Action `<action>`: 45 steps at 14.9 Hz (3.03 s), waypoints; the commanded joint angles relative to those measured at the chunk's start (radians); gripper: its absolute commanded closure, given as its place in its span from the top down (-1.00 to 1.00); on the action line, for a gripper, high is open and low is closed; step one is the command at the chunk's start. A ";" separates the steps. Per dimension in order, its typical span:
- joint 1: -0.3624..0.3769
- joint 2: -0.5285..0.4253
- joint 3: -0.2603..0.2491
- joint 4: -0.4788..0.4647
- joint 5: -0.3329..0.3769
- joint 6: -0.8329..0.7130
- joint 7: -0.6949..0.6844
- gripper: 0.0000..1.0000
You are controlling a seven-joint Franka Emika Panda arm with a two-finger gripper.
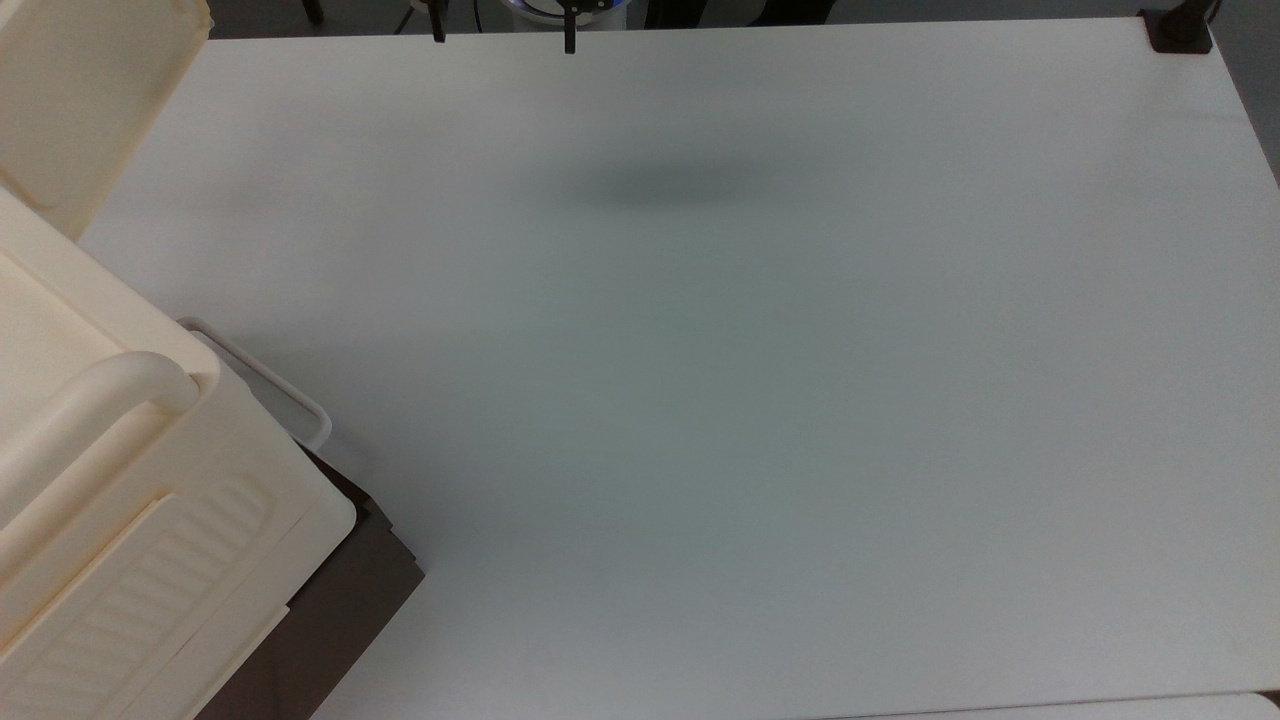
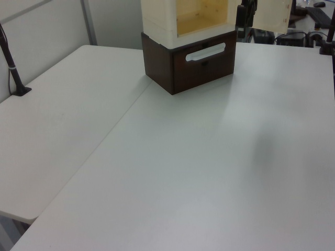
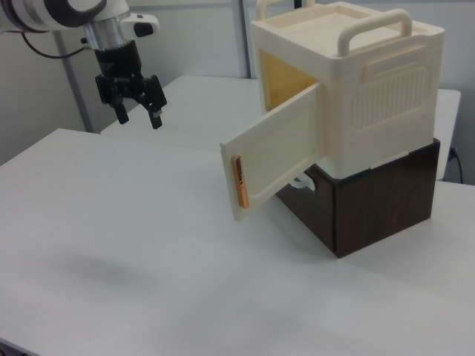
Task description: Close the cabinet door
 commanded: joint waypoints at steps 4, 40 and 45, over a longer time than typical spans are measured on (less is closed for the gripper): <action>0.006 -0.028 -0.007 -0.038 0.004 -0.016 0.003 1.00; -0.217 -0.125 -0.336 0.128 0.027 0.002 -0.187 -1.00; -0.240 -0.116 -0.414 0.099 0.030 0.047 -0.337 -1.00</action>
